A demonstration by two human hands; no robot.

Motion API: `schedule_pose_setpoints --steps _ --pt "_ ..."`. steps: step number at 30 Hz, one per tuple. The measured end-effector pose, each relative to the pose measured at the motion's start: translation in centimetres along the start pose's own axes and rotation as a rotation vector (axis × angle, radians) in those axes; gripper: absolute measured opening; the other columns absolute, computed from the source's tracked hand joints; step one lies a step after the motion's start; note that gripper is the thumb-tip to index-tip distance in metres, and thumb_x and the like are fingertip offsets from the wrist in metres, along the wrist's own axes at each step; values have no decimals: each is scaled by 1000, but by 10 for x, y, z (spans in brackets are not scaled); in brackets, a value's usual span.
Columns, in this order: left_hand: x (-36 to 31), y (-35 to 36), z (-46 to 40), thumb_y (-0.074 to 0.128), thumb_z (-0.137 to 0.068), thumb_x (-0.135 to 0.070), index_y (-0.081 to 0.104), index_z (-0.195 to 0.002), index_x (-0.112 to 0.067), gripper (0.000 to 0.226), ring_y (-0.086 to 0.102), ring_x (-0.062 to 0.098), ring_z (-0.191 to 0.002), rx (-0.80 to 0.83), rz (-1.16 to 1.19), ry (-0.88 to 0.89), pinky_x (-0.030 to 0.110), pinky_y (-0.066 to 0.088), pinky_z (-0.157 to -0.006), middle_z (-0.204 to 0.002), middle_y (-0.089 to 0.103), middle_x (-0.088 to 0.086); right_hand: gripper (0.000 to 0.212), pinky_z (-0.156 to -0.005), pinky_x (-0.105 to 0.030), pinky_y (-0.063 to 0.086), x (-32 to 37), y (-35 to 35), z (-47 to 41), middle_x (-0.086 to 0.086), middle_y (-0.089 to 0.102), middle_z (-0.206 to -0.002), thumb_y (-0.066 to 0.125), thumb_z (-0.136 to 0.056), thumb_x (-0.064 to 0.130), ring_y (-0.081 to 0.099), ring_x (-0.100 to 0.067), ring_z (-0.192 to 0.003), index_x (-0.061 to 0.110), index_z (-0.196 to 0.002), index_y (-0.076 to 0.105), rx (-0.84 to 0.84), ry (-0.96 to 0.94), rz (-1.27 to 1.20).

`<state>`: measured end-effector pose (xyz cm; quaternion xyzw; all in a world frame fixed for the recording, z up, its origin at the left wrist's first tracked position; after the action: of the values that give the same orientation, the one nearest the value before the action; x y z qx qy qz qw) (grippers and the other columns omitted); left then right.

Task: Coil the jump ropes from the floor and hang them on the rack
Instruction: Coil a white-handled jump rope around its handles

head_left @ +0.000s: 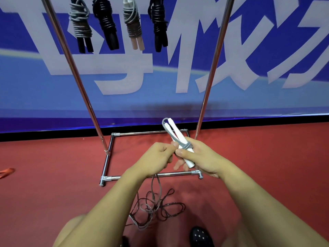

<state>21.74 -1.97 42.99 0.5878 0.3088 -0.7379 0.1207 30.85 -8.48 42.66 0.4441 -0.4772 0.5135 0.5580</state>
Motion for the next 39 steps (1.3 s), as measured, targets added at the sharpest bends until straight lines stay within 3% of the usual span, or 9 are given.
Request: schedule_pose_setpoints --steps 6,9,14,18,21,29,32,35,39 --pt "14 -2 0 52 -103 -50 61 -71 -9 53 40 21 -52 35 62 -133 28 39 -57 -49 36 3 23 -54 -28 40 6 -24 -4 -8 61 -64 66 -100 19 47 -16 -53 8 -117 53 -171 -52 211" --pt "10 -4 2 52 -105 -42 54 -70 -12 46 35 20 -53 35 93 -102 26 36 -54 -52 34 3 16 -53 -28 41 12 -28 -5 -10 73 -83 61 -102 15 46 -15 -55 10 -113 52 -212 -95 160" --pt "6 -16 -2 43 -106 -48 68 -72 -16 54 41 11 -47 -72 -236 -53 25 37 -53 -53 52 -5 21 -56 -29 41 5 -33 -5 -6 60 -79 62 -102 21 48 -14 -59 7 -112 50 -252 -62 145" --pt "8 -11 -2 47 -105 -45 70 -87 -19 39 40 10 -46 -27 -250 -30 24 35 -50 -54 54 -6 37 -57 -30 34 -8 -32 -10 -9 55 -80 47 -105 41 45 -17 -58 7 -115 54 -199 30 -182" --pt "7 -15 -2 49 -106 -37 71 -90 -16 35 43 4 -47 -39 -207 -6 18 34 -51 -58 61 -6 36 -58 -30 35 -16 -33 -12 -12 58 -83 36 -110 33 46 -18 -60 6 -122 57 -175 69 -319" --pt "7 -16 -2 50 -103 -37 73 -77 -22 38 35 11 -50 -118 -190 14 31 33 -58 -55 45 -10 20 -74 -23 46 -17 -30 -13 0 60 -96 54 -105 25 53 -10 -77 15 -120 62 -240 14 48" --pt "2 -14 1 46 -105 -43 69 -65 -19 52 31 8 -45 -107 -108 -5 30 28 -56 -46 42 -11 31 -65 -18 43 -15 -23 -12 2 66 -91 69 -97 19 55 -3 -72 15 -125 59 -233 6 106" --pt "0 -15 5 48 -103 -52 45 -48 -15 66 24 15 -48 -102 -124 1 31 22 -56 -48 35 -9 47 -58 -24 47 -17 -25 -10 -5 73 -93 89 -79 16 62 -5 -69 15 -117 61 -262 47 121" --pt "-9 -10 5 55 -102 -47 40 -56 -5 64 20 22 -58 -59 -104 71 33 19 -56 -59 28 9 56 -79 -35 58 -20 -14 -9 -7 70 -95 90 -73 10 69 -17 -85 7 -118 56 -166 73 -4"
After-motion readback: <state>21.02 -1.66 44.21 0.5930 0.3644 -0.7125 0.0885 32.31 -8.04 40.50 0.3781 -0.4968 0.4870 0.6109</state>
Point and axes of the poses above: each hand's wrist, its own z-axis away from the middle knuckle, its own y-axis out of the palm, x = y × z, the point moved 9 cm from there along -z, towards the middle knuckle
